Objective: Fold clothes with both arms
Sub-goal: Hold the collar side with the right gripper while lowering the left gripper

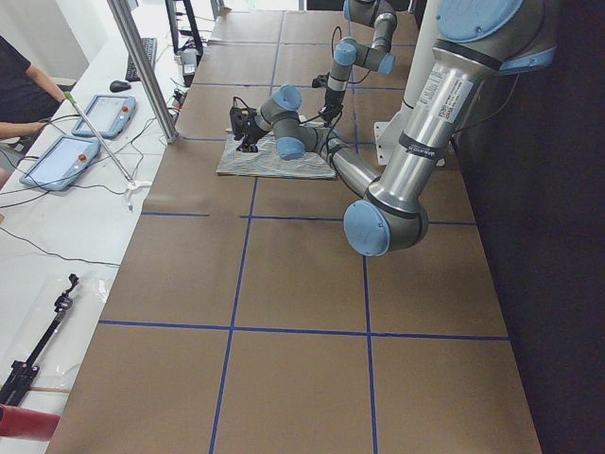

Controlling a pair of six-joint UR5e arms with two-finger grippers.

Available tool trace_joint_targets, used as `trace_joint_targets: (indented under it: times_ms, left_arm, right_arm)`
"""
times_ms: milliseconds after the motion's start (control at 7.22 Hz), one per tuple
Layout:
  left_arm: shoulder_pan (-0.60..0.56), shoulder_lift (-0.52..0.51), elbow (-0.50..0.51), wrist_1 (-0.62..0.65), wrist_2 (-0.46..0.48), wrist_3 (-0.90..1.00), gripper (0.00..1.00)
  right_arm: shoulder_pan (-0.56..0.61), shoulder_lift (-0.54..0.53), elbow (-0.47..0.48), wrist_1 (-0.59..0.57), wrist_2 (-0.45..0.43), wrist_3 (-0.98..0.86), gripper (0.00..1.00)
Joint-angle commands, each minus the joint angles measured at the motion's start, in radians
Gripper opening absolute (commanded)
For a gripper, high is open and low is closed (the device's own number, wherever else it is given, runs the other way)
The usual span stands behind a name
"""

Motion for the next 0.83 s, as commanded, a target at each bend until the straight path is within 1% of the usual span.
trace_joint_targets:
  times_ms: [0,138,277,415,692]
  left_arm:
    - [0.193,0.122,-0.183,0.120,0.101,-0.161,0.45]
    - [0.291,0.166,-0.295,0.253,0.162,-0.202,0.45]
    - [0.360,0.206,-0.319,0.287,0.171,-0.283,0.46]
    - [0.440,0.231,-0.307,0.292,0.227,-0.324,0.46]
    - [0.468,0.221,-0.281,0.302,0.232,-0.330,0.46]
  right_arm:
    - [0.002,-0.016,0.033,-0.009,0.003,-0.001,0.00]
    - [0.002,-0.021,0.036,-0.009,0.003,-0.001,0.00]
    - [0.002,-0.021,0.036,-0.009,0.003,-0.001,0.00]
    - [0.002,-0.021,0.036,-0.009,0.003,-0.001,0.00]
    - [0.005,-0.021,0.039,-0.009,0.003,-0.001,0.00]
